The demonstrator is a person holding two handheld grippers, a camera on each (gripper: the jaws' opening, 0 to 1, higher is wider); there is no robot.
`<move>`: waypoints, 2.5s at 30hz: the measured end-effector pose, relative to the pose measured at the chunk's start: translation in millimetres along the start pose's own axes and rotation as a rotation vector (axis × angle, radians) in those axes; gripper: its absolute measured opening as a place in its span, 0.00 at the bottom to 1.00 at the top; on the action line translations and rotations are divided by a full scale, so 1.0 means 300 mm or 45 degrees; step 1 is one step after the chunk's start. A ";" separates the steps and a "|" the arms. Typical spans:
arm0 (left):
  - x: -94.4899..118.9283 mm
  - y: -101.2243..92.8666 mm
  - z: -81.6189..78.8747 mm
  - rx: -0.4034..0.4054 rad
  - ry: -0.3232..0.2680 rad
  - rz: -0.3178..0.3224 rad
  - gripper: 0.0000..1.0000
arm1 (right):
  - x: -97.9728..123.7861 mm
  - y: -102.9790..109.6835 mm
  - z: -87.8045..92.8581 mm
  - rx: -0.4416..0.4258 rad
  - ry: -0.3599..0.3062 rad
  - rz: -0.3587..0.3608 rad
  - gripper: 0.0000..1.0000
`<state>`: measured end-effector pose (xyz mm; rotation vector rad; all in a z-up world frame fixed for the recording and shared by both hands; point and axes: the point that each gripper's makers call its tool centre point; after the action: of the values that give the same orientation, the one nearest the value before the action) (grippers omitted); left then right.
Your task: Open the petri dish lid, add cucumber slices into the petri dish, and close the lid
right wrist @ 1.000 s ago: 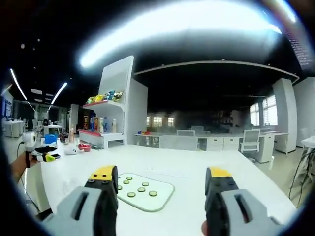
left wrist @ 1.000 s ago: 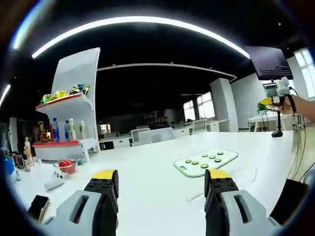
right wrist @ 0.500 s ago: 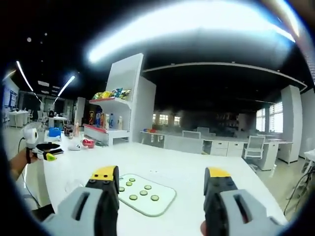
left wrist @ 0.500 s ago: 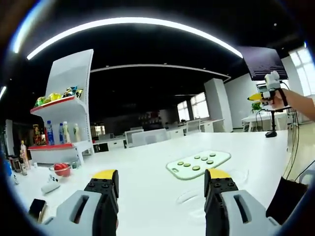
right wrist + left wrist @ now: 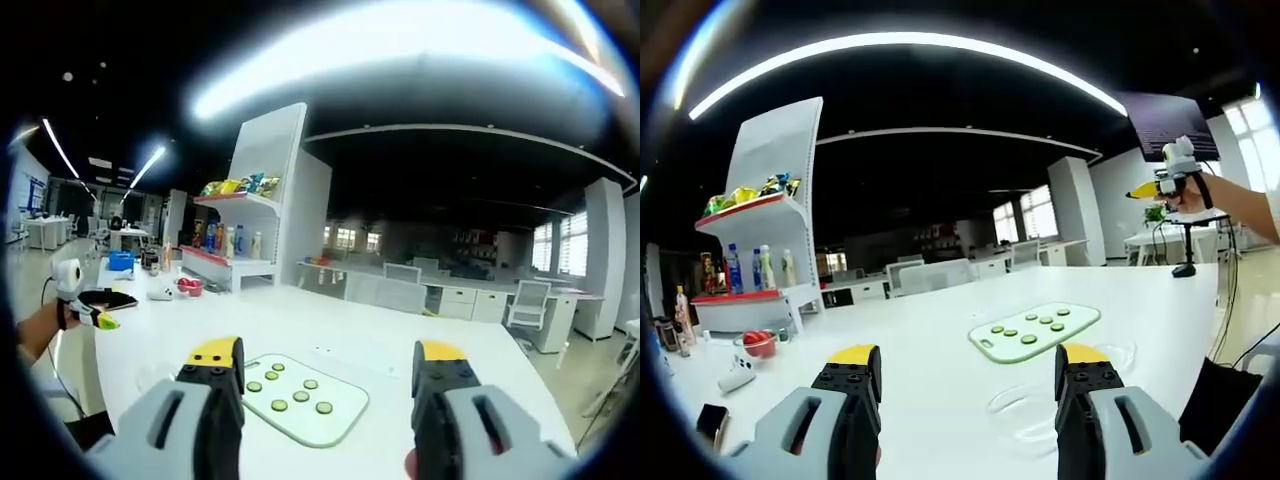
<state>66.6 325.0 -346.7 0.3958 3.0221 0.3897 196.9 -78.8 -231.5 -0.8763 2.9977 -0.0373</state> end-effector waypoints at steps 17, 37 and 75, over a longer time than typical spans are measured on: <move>-0.029 -0.061 -0.030 -0.004 -0.030 0.070 0.70 | -0.148 0.028 0.073 0.066 0.162 -0.053 0.63; -0.062 -0.100 0.028 -0.018 0.047 0.124 0.70 | -0.350 0.028 0.356 0.166 0.552 -0.118 0.60; -0.080 -0.157 0.020 0.005 0.051 0.164 0.70 | -0.545 -0.019 0.651 0.112 0.794 -0.151 0.57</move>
<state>78.8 276.2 -363.8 0.5920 3.0455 0.4052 342.6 0.9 -424.7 -1.2231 3.4473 -0.5351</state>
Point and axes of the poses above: the point that each gripper's makers call its tool centre point, and the gripper's own axes: x roughly backward along the fingers, y roughly to its left, z roughly out of its underside, and after that the axes turned 6 degrees about -x, right-handed
